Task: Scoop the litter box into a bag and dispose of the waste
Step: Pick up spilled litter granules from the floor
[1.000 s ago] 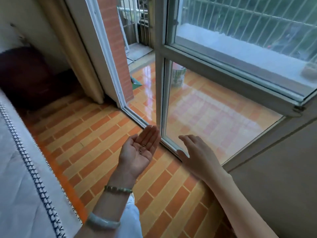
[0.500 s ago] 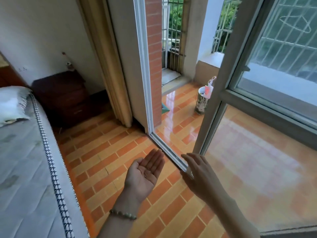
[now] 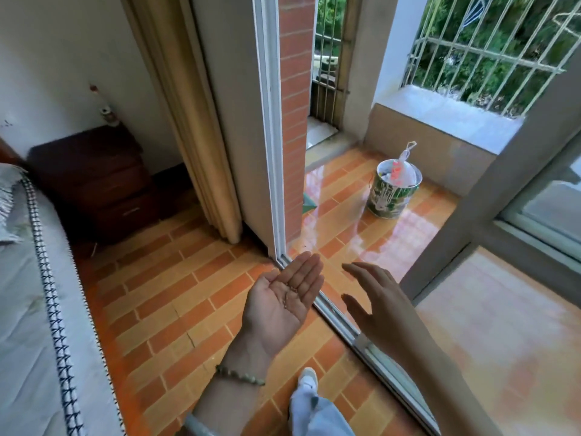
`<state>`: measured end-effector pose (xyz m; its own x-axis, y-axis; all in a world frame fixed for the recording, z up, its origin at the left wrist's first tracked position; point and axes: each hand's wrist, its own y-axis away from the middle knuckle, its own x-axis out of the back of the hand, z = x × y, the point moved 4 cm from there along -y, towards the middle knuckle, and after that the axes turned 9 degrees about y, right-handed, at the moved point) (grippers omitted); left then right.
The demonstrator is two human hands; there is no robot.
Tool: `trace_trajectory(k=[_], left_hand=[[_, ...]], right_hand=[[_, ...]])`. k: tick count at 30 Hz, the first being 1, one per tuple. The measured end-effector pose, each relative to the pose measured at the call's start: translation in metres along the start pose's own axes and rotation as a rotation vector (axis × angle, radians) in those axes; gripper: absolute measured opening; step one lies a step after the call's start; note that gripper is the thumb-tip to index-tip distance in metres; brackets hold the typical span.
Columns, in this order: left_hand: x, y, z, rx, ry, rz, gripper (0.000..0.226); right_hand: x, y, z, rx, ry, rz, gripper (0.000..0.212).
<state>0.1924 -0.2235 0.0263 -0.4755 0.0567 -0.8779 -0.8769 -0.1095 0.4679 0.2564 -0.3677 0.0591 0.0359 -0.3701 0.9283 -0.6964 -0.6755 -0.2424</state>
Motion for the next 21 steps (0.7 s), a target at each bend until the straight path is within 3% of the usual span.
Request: trace_trajectory(k=[9,16,21], left_hand=[[-0.077,-0.136,0.055,0.014,-0.003,-0.031,0.052],[-0.115,-0.248,0.08,0.068,-0.039,-0.004,0.055],[-0.14,-0.344,0.1,0.155,-0.087,0.023,0.059]], right_hand=[[-0.007,-0.146,0.068,-0.071,-0.028,-0.017,0.048],[-0.02,-0.228,0.118,-0.206,-0.022,-0.089,0.047],[-0.039,-0.295,0.164,-0.359,0.007,-0.037,0.042]])
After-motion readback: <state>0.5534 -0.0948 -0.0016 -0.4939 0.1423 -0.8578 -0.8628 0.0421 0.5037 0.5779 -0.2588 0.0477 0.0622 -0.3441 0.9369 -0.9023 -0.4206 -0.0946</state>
